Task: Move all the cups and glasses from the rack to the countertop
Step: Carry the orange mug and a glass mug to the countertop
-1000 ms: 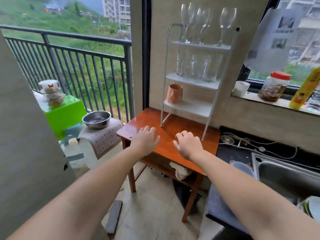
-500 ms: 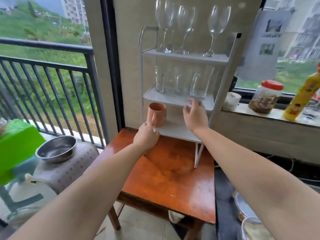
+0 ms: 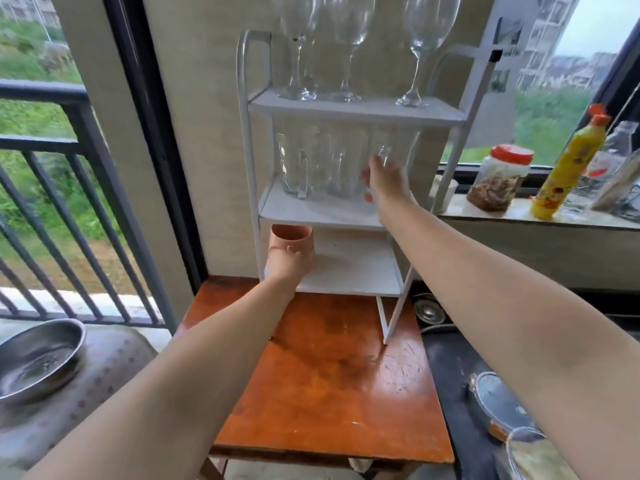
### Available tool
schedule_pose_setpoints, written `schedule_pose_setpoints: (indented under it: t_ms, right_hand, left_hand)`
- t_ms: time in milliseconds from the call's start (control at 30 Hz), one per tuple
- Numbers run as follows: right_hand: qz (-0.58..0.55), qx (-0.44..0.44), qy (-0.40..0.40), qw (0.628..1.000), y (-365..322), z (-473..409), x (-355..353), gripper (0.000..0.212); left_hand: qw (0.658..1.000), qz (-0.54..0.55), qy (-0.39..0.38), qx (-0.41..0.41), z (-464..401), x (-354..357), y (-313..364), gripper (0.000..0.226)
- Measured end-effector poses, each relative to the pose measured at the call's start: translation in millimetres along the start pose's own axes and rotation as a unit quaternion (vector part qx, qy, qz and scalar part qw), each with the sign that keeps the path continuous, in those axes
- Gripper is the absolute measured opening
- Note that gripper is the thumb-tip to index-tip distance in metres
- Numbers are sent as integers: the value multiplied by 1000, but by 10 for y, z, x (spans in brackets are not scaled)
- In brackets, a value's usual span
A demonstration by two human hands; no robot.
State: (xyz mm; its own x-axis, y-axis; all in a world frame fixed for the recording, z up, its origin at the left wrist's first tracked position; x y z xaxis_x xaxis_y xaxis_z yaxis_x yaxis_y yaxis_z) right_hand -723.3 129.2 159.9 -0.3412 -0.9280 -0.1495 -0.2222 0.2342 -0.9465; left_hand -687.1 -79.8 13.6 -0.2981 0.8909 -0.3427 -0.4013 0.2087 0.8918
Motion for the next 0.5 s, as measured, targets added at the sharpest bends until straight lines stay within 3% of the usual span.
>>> schedule_pose_setpoints:
  t_ms: [133,333,500]
  right_hand:
    - [-49,26,6,998,-9,21,-12,38]
    - [-57,45,16,997,-11,108,-128,31]
    - [-64,37,9,997,-54,299,-166,33]
  left_hand:
    - [990,111,-28,-80,-107,-24,-249,43]
    - [982,171,-21,-82,-108,-58,-267,38]
    - [984,158,-34,-70,-10,-30,-229,33]
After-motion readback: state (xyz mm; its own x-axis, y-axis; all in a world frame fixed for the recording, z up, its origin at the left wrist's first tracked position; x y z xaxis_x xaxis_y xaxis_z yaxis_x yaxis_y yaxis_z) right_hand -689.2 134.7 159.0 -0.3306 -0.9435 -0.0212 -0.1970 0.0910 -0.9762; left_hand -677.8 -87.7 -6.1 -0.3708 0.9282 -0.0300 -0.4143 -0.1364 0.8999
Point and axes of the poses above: each hand's wrist, its own z-axis away from the middle knuckle, its own x-axis out of the palm, y = z × x, the point moved 10 cm from there along -z, towards the middle knuckle, and after that the axes turned 12 degrees about -x, right-handed, at the moved point
